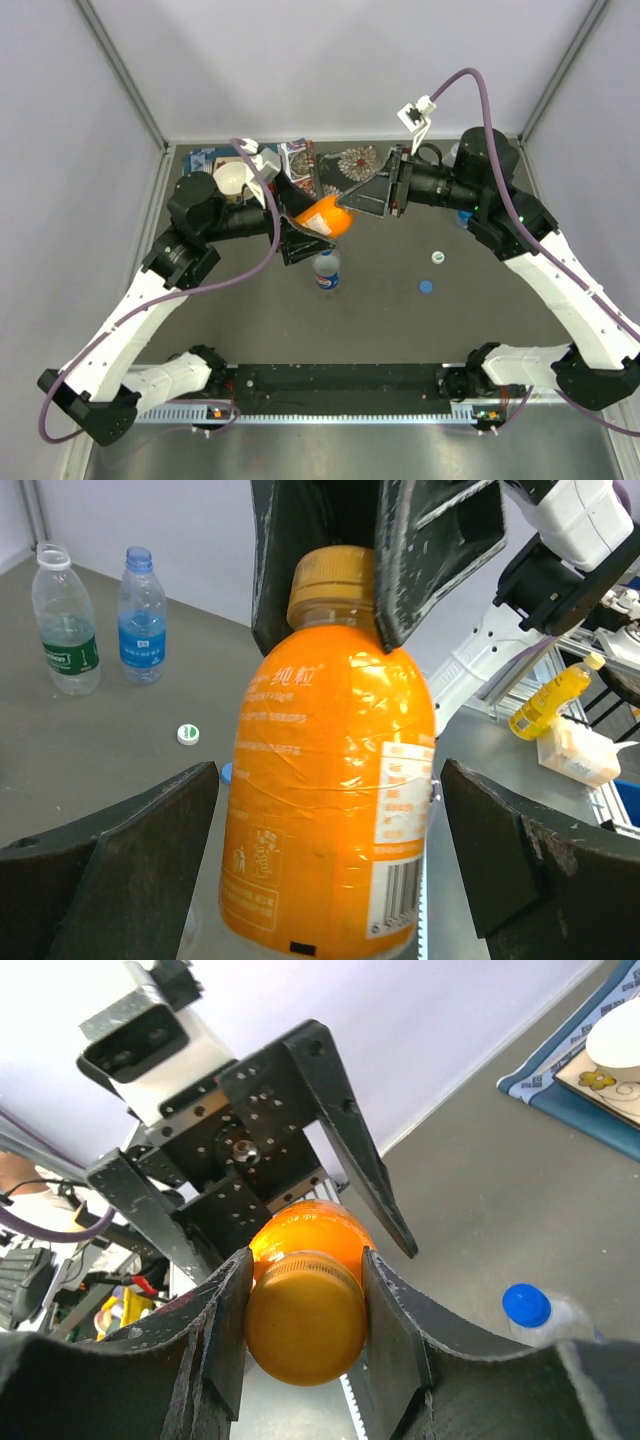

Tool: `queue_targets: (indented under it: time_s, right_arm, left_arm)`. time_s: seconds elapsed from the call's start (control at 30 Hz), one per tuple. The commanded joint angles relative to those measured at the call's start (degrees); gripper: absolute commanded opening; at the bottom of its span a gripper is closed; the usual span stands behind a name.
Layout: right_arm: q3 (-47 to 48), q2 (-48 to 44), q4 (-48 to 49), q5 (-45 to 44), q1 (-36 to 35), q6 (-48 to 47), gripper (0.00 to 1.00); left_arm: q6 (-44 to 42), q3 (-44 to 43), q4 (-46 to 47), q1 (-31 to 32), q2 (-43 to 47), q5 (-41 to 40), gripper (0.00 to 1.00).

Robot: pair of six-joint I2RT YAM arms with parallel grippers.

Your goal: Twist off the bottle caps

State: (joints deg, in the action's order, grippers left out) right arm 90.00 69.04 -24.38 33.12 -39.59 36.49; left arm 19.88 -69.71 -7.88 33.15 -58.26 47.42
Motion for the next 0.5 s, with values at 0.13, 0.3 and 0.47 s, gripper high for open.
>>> queue_targets:
  time_s: [0.13, 0.3, 0.47]
  right_arm:
    - [0.0, 0.3, 5.1, 1.7, -1.3, -0.5, 0.0]
    - [-0.1, 0.7, 4.4, 1.1, -1.8, -1.4, 0.0]
    - [0.0, 0.9, 2.0, -0.5, -2.1, -3.6, 0.0]
  left_arm:
    - [0.2, 2.0, 3.8, -0.2, -0.8, 1.6, 0.99]
    - [-0.2, 1.9, 4.5, -0.1, -0.8, 1.8, 0.9]
    - [-0.5, 1.9, 4.2, -0.1, -0.6, 1.3, 0.9]
